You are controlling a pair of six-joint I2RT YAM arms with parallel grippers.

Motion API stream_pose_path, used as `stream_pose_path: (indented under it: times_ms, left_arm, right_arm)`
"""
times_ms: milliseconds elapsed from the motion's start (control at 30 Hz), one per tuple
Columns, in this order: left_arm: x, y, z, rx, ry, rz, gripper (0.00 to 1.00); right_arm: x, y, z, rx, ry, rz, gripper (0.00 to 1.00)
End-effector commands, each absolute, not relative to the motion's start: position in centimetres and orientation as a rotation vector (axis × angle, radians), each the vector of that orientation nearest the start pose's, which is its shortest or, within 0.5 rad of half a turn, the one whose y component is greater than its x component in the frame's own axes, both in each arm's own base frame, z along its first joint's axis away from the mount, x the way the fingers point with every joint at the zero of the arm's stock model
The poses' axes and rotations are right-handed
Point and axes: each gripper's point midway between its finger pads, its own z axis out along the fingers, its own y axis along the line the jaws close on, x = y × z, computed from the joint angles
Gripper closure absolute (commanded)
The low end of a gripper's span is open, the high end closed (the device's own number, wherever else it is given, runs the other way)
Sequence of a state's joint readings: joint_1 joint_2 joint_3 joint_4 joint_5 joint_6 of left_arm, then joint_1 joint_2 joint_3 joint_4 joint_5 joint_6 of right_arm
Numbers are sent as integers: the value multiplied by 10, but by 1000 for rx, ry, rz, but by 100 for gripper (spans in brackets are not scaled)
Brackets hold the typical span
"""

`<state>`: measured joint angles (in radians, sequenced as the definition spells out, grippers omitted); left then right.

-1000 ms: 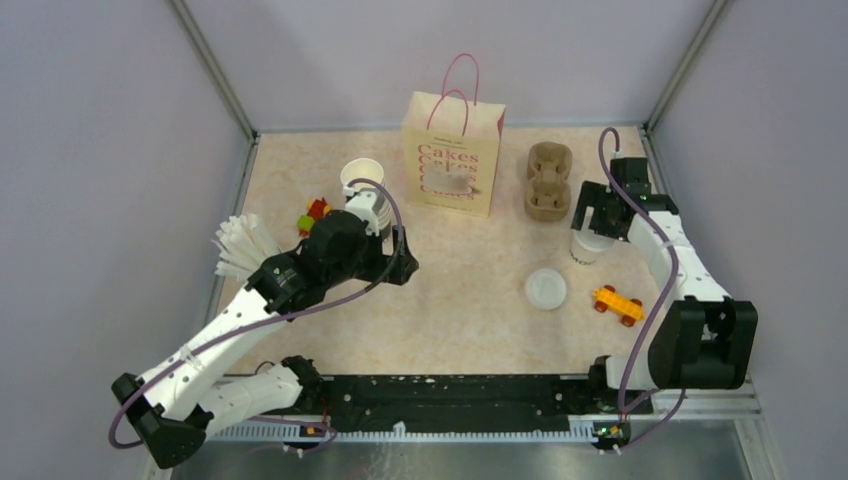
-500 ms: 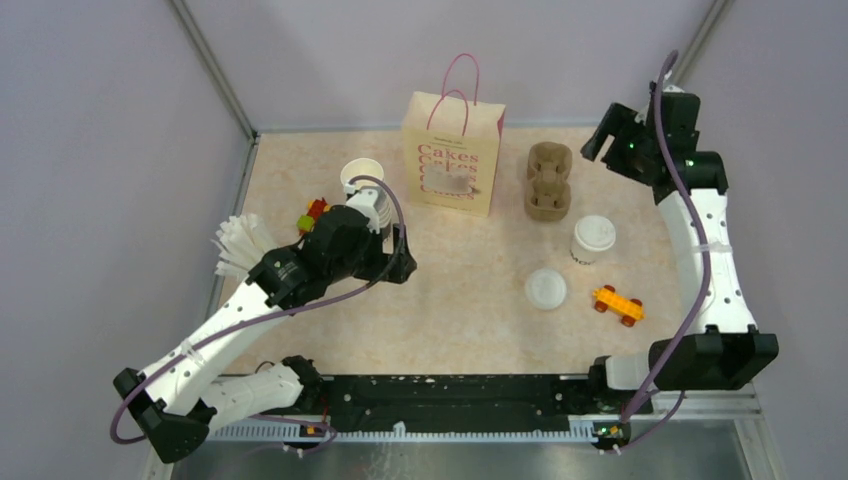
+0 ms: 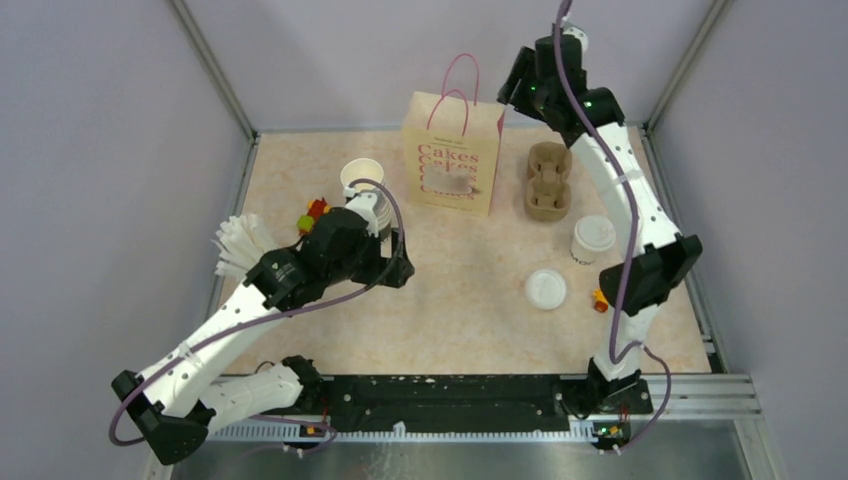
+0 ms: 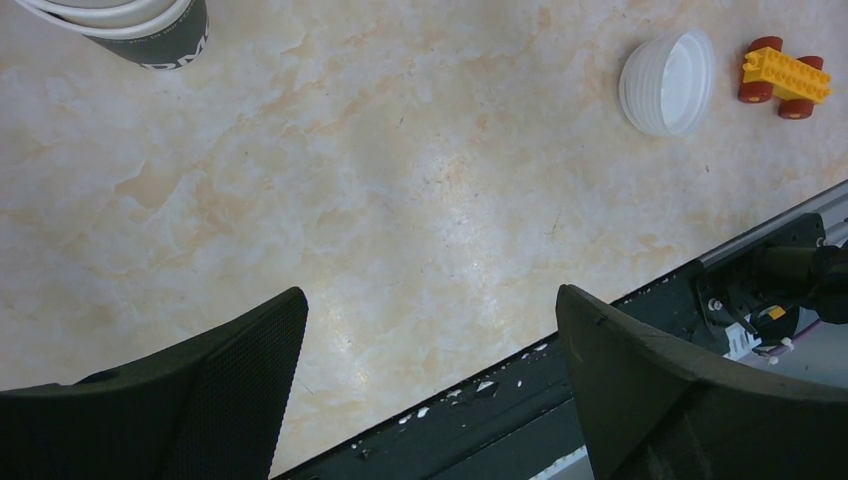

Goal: Pack the takeout coffee

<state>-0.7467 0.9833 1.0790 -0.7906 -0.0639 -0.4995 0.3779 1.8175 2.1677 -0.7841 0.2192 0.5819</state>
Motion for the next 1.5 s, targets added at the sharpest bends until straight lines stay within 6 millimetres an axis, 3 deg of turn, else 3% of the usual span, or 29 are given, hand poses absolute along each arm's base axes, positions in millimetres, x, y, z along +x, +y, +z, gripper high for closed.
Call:
stream_pose_path:
  times_ms: [0, 333, 500, 700, 833, 900, 1033, 1200, 1367, 1467]
  left_arm:
    - [193, -193, 240, 217, 2280, -632, 1]
    - [185, -181, 237, 173, 2275, -619, 1]
    - [188, -181, 236, 180, 2278, -604, 1]
    - [194, -185, 236, 200, 2276, -582, 1]
    - [202, -181, 249, 197, 2264, -528, 1]
    - [207, -181, 260, 181, 2275, -501, 1]
    - [210, -183, 296, 110, 2267, -523, 3]
    - [210, -179, 332, 38, 2231, -551, 4]
    - [213, -181, 368, -26, 2186, -600, 9]
    - [215, -187, 377, -31, 2178, -631, 11]
  right_arm:
    - [495, 171, 378, 398, 1938, 303, 40]
    - [513, 194, 308, 329, 2099, 298, 43]
    - [516, 198, 301, 288, 2114, 282, 52]
    - [513, 182, 301, 273, 2123, 167, 66]
    - [505, 173, 313, 204, 2119, 120, 92]
    - [498, 173, 326, 147, 2106, 131, 100]
    - [476, 182, 352, 29, 2069, 234, 100]
    - [435, 189, 378, -54, 2033, 380, 100]
    - [385, 191, 374, -134, 2076, 493, 100]
    - [358, 200, 372, -241, 2077, 591, 100]
